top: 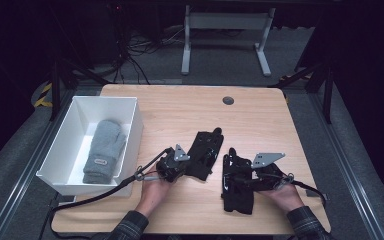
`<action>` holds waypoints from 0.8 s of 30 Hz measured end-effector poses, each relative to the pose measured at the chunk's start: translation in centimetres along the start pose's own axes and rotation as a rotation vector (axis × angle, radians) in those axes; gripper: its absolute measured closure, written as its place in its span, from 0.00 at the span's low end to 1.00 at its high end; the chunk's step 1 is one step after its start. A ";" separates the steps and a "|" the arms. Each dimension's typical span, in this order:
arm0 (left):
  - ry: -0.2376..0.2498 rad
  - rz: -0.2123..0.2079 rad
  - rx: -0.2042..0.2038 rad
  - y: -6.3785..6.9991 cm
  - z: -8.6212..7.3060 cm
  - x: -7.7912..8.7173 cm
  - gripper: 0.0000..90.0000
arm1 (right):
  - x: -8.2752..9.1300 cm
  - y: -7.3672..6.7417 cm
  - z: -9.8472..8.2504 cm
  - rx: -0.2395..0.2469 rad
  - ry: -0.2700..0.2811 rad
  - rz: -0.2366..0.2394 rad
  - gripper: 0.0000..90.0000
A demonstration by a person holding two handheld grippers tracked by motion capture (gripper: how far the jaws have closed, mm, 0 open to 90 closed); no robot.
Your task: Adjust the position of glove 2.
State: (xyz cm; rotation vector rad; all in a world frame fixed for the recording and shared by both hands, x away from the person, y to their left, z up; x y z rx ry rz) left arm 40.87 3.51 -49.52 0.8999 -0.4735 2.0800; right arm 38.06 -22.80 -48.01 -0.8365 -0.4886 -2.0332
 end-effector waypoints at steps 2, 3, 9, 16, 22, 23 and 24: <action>-0.005 -0.010 -0.004 0.4 -0.2 -0.2 1.00 | 0.0 0.0 0.1 -0.001 0.004 -0.002 0.49; -0.013 -0.025 -0.010 0.6 -0.2 -0.1 1.00 | 0.0 0.0 0.1 0.001 0.005 -0.002 0.49; -0.037 -0.065 -0.041 2.1 -1.1 0.8 1.00 | -0.1 -0.1 0.0 0.008 -0.004 -0.014 0.49; -0.046 -0.139 -0.044 3.8 -2.5 2.1 1.00 | -0.1 -0.1 0.0 0.008 -0.001 -0.018 0.49; -0.045 -0.182 -0.062 5.8 -3.8 3.2 1.00 | -0.1 -0.1 -0.1 0.010 0.000 -0.018 0.49; -0.042 -0.180 -0.055 5.9 -3.8 3.3 1.00 | -0.1 -0.1 0.0 0.010 0.000 -0.018 0.49; -0.038 -0.183 -0.053 5.9 -3.7 3.3 0.99 | -0.1 -0.1 0.0 0.010 0.001 -0.019 0.49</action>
Point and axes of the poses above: each handheld gripper's, and its own axes: x roughly backward along the jaws, z roughly out of its top, y roughly to its right, the point moved 5 cm from there along -x, roughly forward along the jaws
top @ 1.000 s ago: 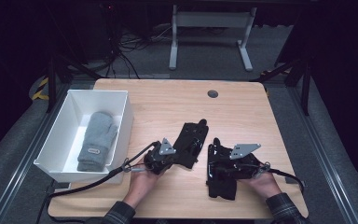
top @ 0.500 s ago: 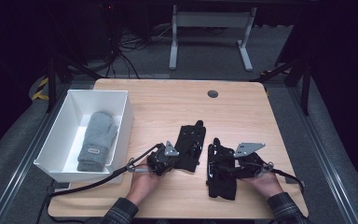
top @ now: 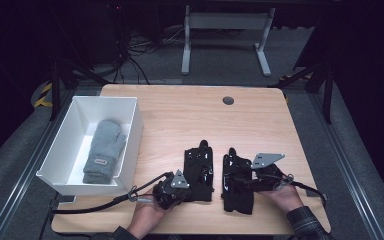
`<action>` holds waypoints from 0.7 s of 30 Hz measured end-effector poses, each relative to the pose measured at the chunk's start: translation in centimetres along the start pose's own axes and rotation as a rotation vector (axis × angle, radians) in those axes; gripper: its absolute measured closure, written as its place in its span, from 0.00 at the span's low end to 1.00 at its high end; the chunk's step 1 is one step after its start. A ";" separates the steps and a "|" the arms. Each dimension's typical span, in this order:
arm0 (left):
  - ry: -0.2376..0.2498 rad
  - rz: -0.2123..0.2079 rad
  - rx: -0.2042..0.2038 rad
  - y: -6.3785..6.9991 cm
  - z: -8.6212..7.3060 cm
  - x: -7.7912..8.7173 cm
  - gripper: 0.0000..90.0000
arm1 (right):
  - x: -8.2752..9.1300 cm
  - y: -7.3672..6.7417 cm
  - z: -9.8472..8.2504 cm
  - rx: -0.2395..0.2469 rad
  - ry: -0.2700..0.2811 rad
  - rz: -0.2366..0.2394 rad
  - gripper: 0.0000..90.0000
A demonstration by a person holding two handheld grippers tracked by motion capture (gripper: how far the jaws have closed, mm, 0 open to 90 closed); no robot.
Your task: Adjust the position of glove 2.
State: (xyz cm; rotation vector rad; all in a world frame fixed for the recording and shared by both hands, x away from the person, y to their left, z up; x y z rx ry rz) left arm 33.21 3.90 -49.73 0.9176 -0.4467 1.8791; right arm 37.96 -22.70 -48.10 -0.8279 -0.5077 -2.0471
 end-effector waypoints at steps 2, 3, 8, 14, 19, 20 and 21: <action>0.012 0.010 0.008 -0.3 0.3 0.0 0.89 | 0.0 0.0 0.0 0.001 -0.002 -0.002 0.49; 0.026 0.022 0.024 -0.8 0.7 0.1 0.87 | 0.0 0.0 0.0 0.002 -0.001 -0.004 0.49; 0.047 0.070 0.053 -2.8 2.0 0.3 0.81 | 0.1 0.0 0.0 0.007 -0.003 -0.012 0.49; 0.058 0.119 0.108 -5.1 2.8 -0.3 0.78 | 0.1 0.0 -0.1 0.011 -0.006 -0.014 0.49; 0.044 0.184 0.102 -6.1 3.2 -1.2 0.75 | 0.2 0.0 -0.2 0.013 -0.011 -0.018 0.49; 0.029 0.194 0.101 -6.1 3.4 -1.7 0.74 | 0.3 0.0 -0.2 0.013 -0.011 -0.019 0.49; 0.026 0.190 0.105 -6.2 3.4 -1.9 0.74 | 0.3 0.0 -0.2 0.015 -0.010 -0.020 0.49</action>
Point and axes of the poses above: each handheld gripper's, and its own axes: x roughly backward along the jaws, z roughly out of its top, y roughly to its right, the point moved 5 cm from there along -x, roughly forward along the jaws
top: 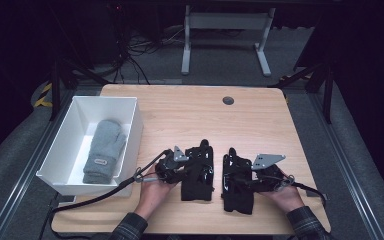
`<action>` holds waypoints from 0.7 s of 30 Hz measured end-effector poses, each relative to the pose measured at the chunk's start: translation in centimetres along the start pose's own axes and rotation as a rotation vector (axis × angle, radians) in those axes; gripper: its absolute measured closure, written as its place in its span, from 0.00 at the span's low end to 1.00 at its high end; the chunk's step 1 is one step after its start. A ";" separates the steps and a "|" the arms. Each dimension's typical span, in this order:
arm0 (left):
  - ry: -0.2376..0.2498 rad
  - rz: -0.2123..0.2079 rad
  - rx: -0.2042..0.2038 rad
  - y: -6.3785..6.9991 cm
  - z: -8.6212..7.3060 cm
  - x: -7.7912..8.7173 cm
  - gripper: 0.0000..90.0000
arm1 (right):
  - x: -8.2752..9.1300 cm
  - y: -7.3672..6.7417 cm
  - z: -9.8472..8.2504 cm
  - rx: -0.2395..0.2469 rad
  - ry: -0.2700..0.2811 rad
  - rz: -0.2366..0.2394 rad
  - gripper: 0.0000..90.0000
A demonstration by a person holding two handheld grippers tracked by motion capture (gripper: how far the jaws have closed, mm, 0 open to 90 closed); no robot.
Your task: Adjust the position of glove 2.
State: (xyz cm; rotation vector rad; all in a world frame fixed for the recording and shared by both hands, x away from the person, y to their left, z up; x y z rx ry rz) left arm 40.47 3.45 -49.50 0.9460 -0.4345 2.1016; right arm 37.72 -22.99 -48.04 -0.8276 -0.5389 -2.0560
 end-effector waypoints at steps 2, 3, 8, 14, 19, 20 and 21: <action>-0.002 -0.001 0.005 0.0 0.0 -0.2 0.74 | 0.1 0.0 0.0 0.000 0.001 -0.001 0.49; -0.001 -0.006 0.010 -0.1 -0.1 -0.3 0.74 | 0.2 0.0 -0.1 -0.001 0.000 -0.003 0.49; -0.004 0.006 0.019 -0.1 -0.2 -0.2 0.73 | 0.7 0.0 -0.5 -0.017 0.012 -0.003 0.50; -0.009 -0.020 0.043 -0.5 -0.3 -0.2 0.68 | 1.7 0.8 -1.4 -0.056 0.019 -0.011 0.60; -0.002 -0.057 0.047 -0.2 -0.3 -0.3 0.85 | 2.1 1.0 -2.2 -0.086 0.000 -0.009 0.80; -0.007 -0.068 0.049 -0.2 -0.3 -0.2 0.88 | 2.2 1.0 -2.3 -0.091 -0.003 -0.008 0.84; -0.004 -0.067 0.053 -0.2 -0.3 -0.2 0.92 | 2.2 1.0 -2.4 -0.093 -0.005 -0.006 0.88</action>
Point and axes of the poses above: each handheld gripper's, and its own axes: x roughly backward along the jaws, z roughly out of its top, y roughly to its right, the point moved 5 cm from there along -x, roughly forward along the jaws
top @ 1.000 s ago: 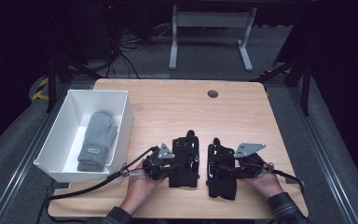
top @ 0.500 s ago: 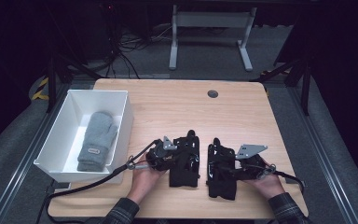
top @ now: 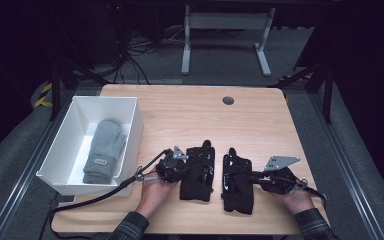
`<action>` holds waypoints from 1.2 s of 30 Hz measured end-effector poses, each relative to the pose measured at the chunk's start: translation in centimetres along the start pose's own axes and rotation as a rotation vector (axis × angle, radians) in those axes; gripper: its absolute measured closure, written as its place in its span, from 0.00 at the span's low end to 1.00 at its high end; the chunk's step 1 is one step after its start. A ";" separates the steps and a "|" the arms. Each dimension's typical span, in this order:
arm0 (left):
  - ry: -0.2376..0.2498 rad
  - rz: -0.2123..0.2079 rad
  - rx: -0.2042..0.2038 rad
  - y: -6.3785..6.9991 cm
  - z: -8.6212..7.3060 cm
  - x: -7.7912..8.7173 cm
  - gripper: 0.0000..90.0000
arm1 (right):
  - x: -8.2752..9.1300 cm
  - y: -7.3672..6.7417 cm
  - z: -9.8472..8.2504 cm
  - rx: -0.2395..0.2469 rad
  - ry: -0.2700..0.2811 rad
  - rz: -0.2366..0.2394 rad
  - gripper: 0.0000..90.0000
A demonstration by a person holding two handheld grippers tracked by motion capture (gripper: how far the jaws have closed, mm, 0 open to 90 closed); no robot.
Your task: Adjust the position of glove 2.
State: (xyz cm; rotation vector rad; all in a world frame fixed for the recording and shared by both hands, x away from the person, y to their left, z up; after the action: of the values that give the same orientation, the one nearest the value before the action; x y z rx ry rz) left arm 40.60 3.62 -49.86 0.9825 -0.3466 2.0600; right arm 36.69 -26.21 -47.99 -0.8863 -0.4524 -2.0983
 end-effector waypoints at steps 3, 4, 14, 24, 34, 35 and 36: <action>-0.001 -0.004 0.017 0.0 0.1 0.0 0.96 | -0.1 -0.1 -0.2 0.008 -0.023 0.009 0.95; 0.002 -0.004 0.024 0.0 0.1 0.0 0.97 | -0.3 -0.1 -0.3 0.010 -0.036 0.012 0.96; 0.075 -0.086 0.063 0.6 1.2 1.5 0.97 | -1.1 -0.9 -0.2 0.022 -0.054 0.079 1.00; 0.170 -0.148 0.112 0.6 2.5 2.8 0.97 | -1.5 -1.1 0.1 0.015 -0.042 0.106 1.00; 0.205 -0.206 0.119 1.2 3.3 3.5 0.97 | -2.7 -1.7 1.4 0.025 -0.039 0.135 1.00; 0.211 -0.208 0.115 1.3 3.4 3.6 0.97 | -2.9 -1.7 1.4 0.020 -0.039 0.140 1.00; 0.212 -0.211 0.110 1.4 3.5 3.7 0.97 | -2.9 -1.7 1.5 0.024 -0.043 0.137 1.00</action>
State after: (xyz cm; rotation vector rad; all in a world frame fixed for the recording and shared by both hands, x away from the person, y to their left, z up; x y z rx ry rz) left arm 39.93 2.90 -44.64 0.8171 -0.0175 1.9825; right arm 37.29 -22.67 -49.09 -0.9241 -0.4261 -1.9490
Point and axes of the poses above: each handheld gripper's, and its own axes: x roughly backward along the jaws, z roughly out of its top, y roughly to its right, the point moved 5 cm from there along -x, roughly forward along the jaws
